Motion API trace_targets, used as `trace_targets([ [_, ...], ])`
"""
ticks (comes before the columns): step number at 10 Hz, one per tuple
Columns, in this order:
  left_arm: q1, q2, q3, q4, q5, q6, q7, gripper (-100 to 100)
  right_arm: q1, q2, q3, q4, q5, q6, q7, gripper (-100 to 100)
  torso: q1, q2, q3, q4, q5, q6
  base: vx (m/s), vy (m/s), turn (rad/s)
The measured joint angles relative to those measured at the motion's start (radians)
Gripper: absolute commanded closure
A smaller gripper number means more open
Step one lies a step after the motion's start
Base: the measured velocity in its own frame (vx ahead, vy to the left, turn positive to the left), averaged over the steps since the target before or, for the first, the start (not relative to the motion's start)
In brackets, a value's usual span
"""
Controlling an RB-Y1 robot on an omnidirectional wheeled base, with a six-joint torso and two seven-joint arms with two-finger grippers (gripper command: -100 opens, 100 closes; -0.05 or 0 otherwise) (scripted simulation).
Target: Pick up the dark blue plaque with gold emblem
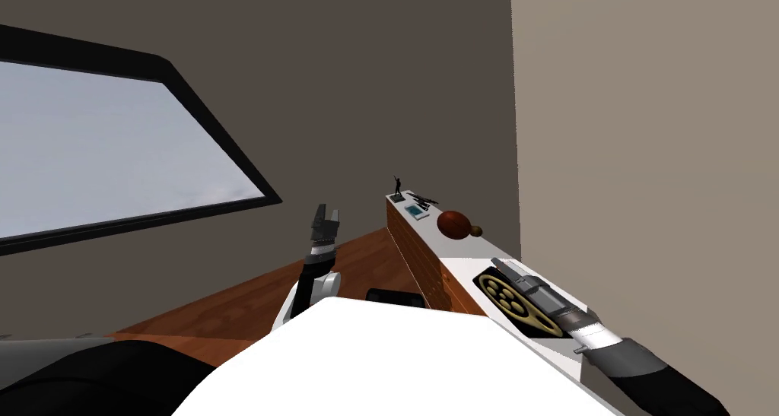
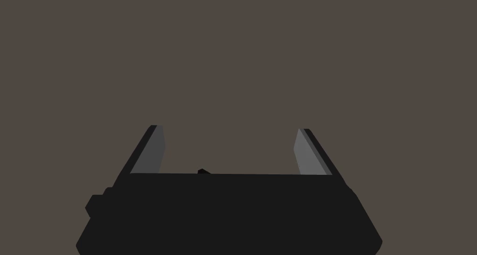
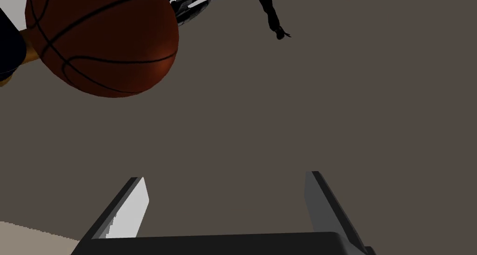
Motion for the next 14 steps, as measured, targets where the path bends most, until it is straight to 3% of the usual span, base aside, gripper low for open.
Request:
trace_targets([
  [3,0.000,0.000,0.000,0.000,0.000,0.000,0.000,0,0.081,-0.079,-0.035,0.022,0.028,0.007,0.011,-100,0.000,-0.001,-0.001,0.000,0.000,0.000,0.054,0.001,0.120],
  [8,0.000,0.000,0.000,0.000,0.000,0.000,0.000,0,0.185,-0.190,-0.062,0.060,0.072,0.023,0.030,-100,0.001,0.000,0.000,0.000,0.000,0.001,0.048,0.004,0.064],
  [12,0.000,0.000,0.000,0.000,0.000,0.000,0.000,0,0.300,-0.290,-0.097,0.107,0.118,0.023,0.047,-100,0.002,-0.001,-0.001,0.000,0.000,0.001,0.062,0.011,0.047],
  [14,0.000,0.000,0.000,0.000,0.000,0.000,0.000,0,0.353,-0.327,-0.108,0.105,0.138,0.035,0.053,-100,0.001,-0.001,-0.001,0.000,0.000,0.001,0.071,0.008,0.042],
])
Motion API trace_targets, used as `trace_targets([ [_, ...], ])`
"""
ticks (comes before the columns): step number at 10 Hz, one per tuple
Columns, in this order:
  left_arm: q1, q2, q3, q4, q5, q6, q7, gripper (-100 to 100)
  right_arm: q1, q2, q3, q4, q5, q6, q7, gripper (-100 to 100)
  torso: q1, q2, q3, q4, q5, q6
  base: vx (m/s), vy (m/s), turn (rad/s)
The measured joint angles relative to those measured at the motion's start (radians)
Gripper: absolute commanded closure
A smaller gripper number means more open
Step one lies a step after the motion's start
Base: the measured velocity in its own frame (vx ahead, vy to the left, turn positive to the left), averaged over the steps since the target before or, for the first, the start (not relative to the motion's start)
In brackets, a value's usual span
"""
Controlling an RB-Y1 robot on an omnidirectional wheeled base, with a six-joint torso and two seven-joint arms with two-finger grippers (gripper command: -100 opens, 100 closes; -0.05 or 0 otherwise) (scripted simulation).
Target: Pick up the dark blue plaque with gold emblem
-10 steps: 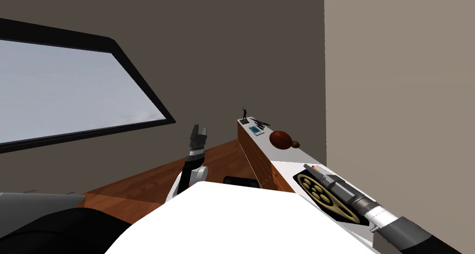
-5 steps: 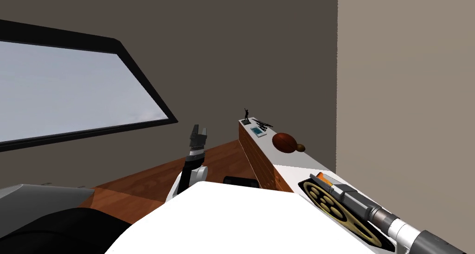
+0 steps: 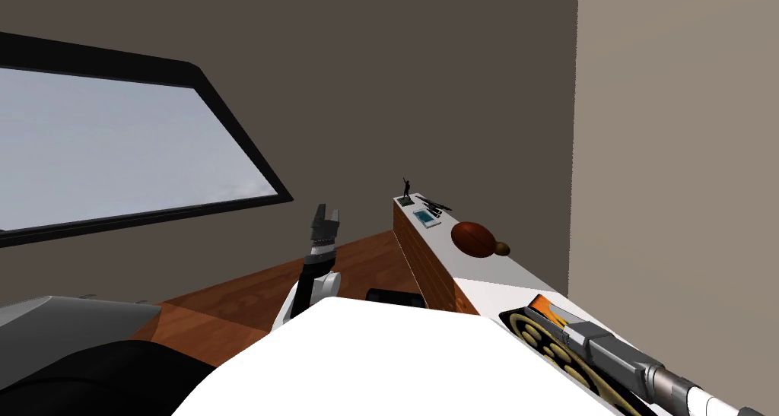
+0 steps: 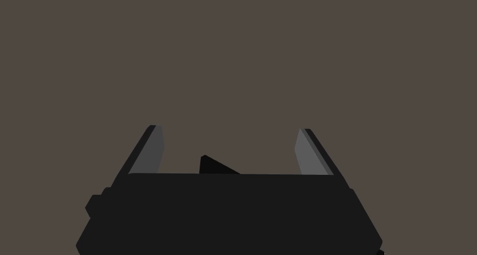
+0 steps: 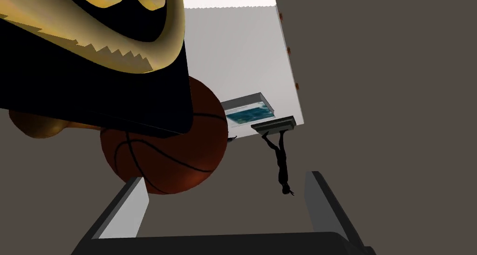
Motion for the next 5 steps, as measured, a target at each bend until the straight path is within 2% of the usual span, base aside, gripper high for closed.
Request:
trace_targets([
  [1,0.000,0.000,0.000,0.000,0.000,0.000,0.000,0,0.046,-0.021,-0.016,0.002,0.018,0.002,0.007,-100,0.000,-0.001,-0.001,0.000,0.000,0.000,0.065,0.008,0.011],
  [5,0.000,0.000,0.000,0.000,0.000,0.000,0.000,0,0.127,-0.102,-0.025,0.054,0.052,0.004,0.015,-100,0.000,0.000,0.000,0.000,0.000,0.000,0.057,0.007,0.010],
])
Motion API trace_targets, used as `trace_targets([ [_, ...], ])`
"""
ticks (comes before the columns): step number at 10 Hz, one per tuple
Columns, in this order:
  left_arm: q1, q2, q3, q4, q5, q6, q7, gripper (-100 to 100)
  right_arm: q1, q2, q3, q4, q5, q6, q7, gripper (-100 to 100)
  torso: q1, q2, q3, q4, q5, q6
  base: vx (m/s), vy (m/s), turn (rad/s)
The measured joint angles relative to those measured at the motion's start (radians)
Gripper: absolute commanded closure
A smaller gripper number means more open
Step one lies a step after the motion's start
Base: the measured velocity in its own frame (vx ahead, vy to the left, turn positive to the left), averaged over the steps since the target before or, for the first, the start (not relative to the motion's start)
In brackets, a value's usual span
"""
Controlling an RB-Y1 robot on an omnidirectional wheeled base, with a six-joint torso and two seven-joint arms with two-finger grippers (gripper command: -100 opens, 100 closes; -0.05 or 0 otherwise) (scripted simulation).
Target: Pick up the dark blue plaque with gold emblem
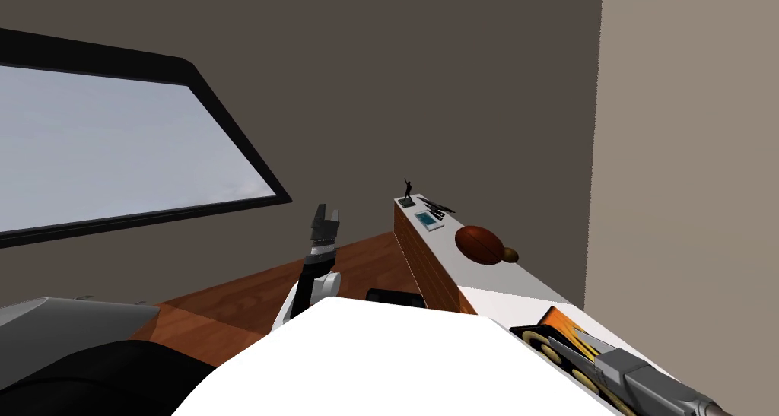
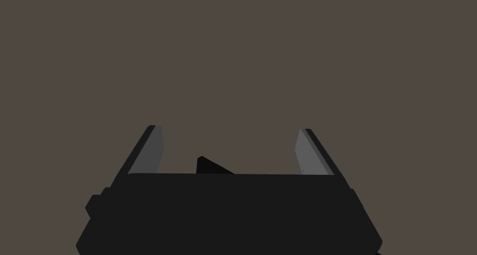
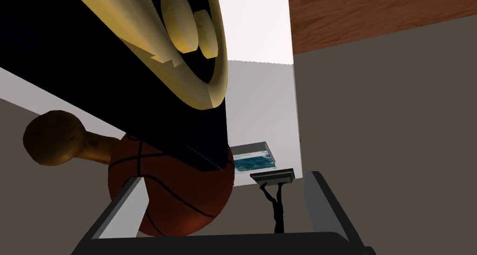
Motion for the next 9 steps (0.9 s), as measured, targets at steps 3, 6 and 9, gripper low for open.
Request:
trace_targets([
  [3,0.000,0.000,0.000,0.000,0.000,0.000,0.000,0,0.059,-0.034,-0.006,0.016,0.025,0.004,0.010,-100,0.001,0.001,0.001,0.000,0.000,0.000,0.050,0.010,0.004],
  [6,0.000,0.000,0.000,0.000,0.000,0.000,0.000,0,0.126,-0.071,-0.015,0.029,0.054,0.010,0.021,-100,0.001,0.000,0.000,0.000,0.000,0.000,0.059,0.010,0.003],
  [9,0.000,0.000,0.000,0.000,0.000,0.000,0.000,0,0.203,-0.124,-0.035,0.044,0.082,0.016,0.023,-100,0.001,0.000,0.000,0.000,0.000,0.000,0.065,0.011,0.003],
])
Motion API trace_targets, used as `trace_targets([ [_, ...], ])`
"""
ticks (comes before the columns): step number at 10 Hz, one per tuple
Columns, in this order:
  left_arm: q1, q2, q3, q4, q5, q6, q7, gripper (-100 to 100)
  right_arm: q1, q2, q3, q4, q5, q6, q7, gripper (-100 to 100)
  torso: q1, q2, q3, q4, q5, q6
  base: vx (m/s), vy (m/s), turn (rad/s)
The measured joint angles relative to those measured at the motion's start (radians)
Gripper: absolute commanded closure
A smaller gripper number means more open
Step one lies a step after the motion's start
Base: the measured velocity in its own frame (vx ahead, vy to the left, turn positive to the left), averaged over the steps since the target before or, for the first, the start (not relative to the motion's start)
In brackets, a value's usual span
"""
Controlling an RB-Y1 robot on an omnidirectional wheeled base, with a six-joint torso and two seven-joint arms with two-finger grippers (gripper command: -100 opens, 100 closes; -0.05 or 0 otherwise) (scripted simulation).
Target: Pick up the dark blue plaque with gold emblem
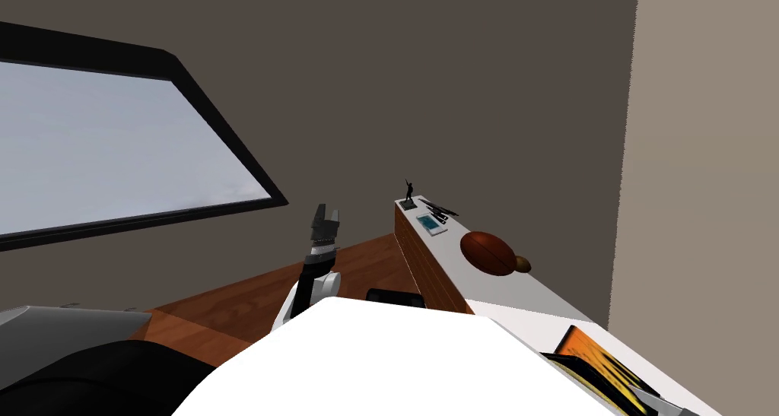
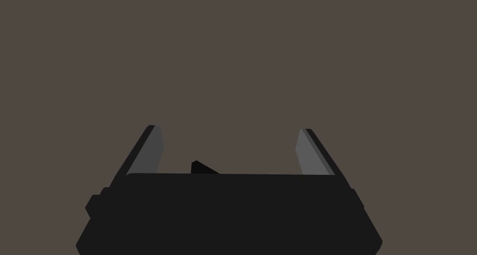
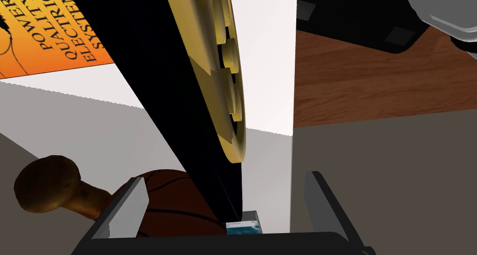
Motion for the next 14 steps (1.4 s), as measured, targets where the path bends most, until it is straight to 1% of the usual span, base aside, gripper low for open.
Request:
trace_targets([
  [2,0.000,0.000,0.000,0.000,0.000,0.000,0.000,0,0.054,-0.039,-0.005,0.021,0.023,-0.001,0.009,-100,0.000,-0.001,0.000,0.000,0.000,0.000,0.068,0.010,0.004],
  [3,0.000,0.000,0.000,0.000,0.000,0.000,0.000,0,0.086,-0.056,-0.013,0.022,0.035,0.001,0.012,-100,0.000,0.000,0.000,0.000,0.000,0.000,0.052,0.005,0.006],
  [5,0.000,0.000,0.000,0.000,0.000,0.000,0.000,0,0.121,-0.090,-0.015,0.034,0.051,0.003,0.017,-100,0.000,0.001,0.000,0.000,0.000,0.000,0.040,0.005,0.006],
  [6,0.000,0.000,0.000,0.000,0.000,0.000,0.000,0,0.144,-0.100,-0.025,0.032,0.057,0.004,0.016,-100,0.000,0.002,0.001,0.000,0.000,0.000,0.014,0.002,0.001],
  [7,0.000,0.000,0.000,0.000,0.000,0.000,0.000,0,0.146,-0.101,-0.027,0.031,0.058,0.005,0.016,0,0.000,0.003,0.002,0.001,0.000,0.000,0.000,0.000,0.000],
  [8,0.000,0.000,0.000,0.000,0.000,0.000,0.000,0,0.146,-0.101,-0.027,0.031,0.058,0.005,0.016,-100,-0.001,0.004,0.002,0.001,0.000,0.000,0.000,0.000,0.000],
  [9,0.000,0.000,0.000,0.000,0.000,0.000,0.000,0,0.133,-0.105,-0.013,0.031,0.058,0.011,0.015,-100,-0.001,0.004,0.002,0.001,0.000,0.000,0.003,-0.009,0.000],
  [14,0.000,0.000,0.000,0.000,0.000,0.000,0.000,0,0.044,-0.127,0.092,0.030,0.060,0.064,0.017,-100,-0.002,0.004,0.003,0.001,-0.001,0.000,0.004,-0.011,-0.001],
])
